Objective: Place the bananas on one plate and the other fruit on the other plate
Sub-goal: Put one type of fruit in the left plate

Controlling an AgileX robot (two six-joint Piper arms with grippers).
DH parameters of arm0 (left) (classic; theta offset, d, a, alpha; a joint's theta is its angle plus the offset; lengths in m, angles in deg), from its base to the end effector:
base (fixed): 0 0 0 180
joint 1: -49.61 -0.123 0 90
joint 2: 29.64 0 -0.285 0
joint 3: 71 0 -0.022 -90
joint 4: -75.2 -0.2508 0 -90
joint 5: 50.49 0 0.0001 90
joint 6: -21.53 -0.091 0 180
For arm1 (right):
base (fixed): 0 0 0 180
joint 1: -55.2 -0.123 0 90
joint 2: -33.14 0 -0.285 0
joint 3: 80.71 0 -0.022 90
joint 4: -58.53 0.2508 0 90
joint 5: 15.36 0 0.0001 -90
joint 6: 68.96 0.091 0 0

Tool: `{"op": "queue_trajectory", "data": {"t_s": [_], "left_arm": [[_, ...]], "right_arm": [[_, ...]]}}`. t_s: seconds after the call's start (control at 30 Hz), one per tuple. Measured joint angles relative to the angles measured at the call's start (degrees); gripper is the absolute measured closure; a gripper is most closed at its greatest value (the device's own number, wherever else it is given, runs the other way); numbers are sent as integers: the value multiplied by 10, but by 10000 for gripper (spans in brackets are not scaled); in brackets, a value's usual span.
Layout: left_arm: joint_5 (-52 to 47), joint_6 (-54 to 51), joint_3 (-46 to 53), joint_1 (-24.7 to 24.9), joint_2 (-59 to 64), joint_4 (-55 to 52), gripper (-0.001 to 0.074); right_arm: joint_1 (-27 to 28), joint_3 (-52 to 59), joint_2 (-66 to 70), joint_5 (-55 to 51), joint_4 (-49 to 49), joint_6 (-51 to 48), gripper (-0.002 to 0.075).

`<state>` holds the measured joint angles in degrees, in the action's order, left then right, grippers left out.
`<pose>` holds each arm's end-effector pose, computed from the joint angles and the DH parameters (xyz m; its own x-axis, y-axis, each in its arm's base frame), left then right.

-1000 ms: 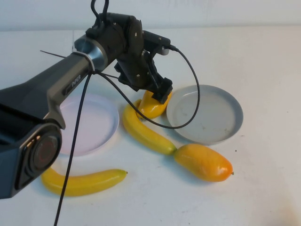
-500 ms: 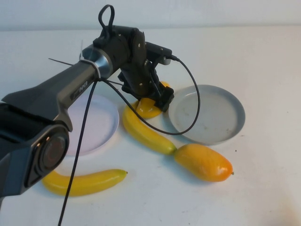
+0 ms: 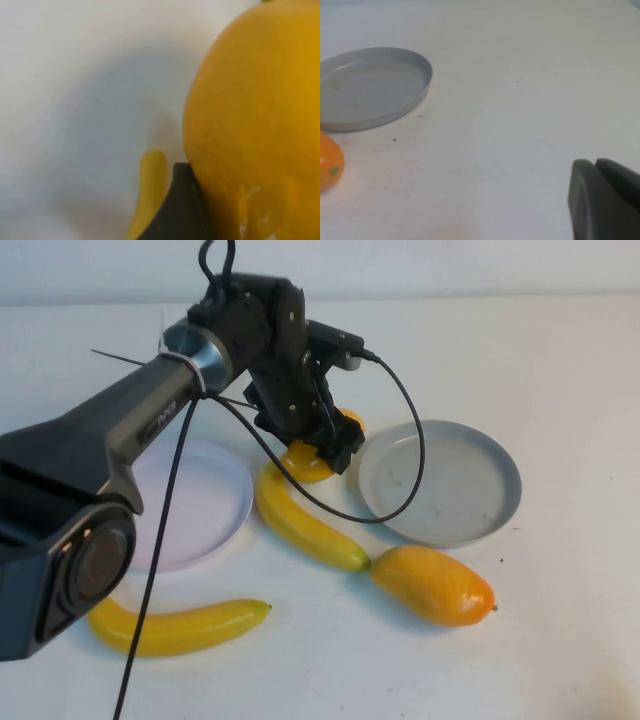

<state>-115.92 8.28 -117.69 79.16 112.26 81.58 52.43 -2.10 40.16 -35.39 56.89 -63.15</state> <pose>0.4358 -0.2576 0.2126 -0.7105 0.6130 -0.3455 0.6618 0.7490 -0.0323 0.0531 0.0017 0.1742 -0.2716 0.0614 -0.9604 -0.0187 0.9974 0.0690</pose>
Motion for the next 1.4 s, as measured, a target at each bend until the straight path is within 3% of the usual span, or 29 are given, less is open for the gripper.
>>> {"op": "queue_trajectory", "data": {"t_s": [0.3, 0.5, 0.7, 0.9, 1.07, 1.4], "left_arm": [[-52, 53, -18, 0, -132, -50, 209], [-57, 105, 103, 0, -258, -146, 209], [-58, 136, 260, -6, -344, -168, 209], [-57, 137, 360, -75, -339, -166, 209], [-20, 124, 383, -131, -310, -145, 209], [35, 92, 384, -138, -247, -121, 209]], "right_arm": [[0, 0, 0, 0, 0, 0, 741], [0, 0, 0, 0, 0, 0, 741], [0, 0, 0, 0, 0, 0, 741], [0, 0, 0, 0, 0, 0, 742], [0, 0, 0, 0, 0, 0, 741], [0, 0, 0, 0, 0, 0, 742]]}}
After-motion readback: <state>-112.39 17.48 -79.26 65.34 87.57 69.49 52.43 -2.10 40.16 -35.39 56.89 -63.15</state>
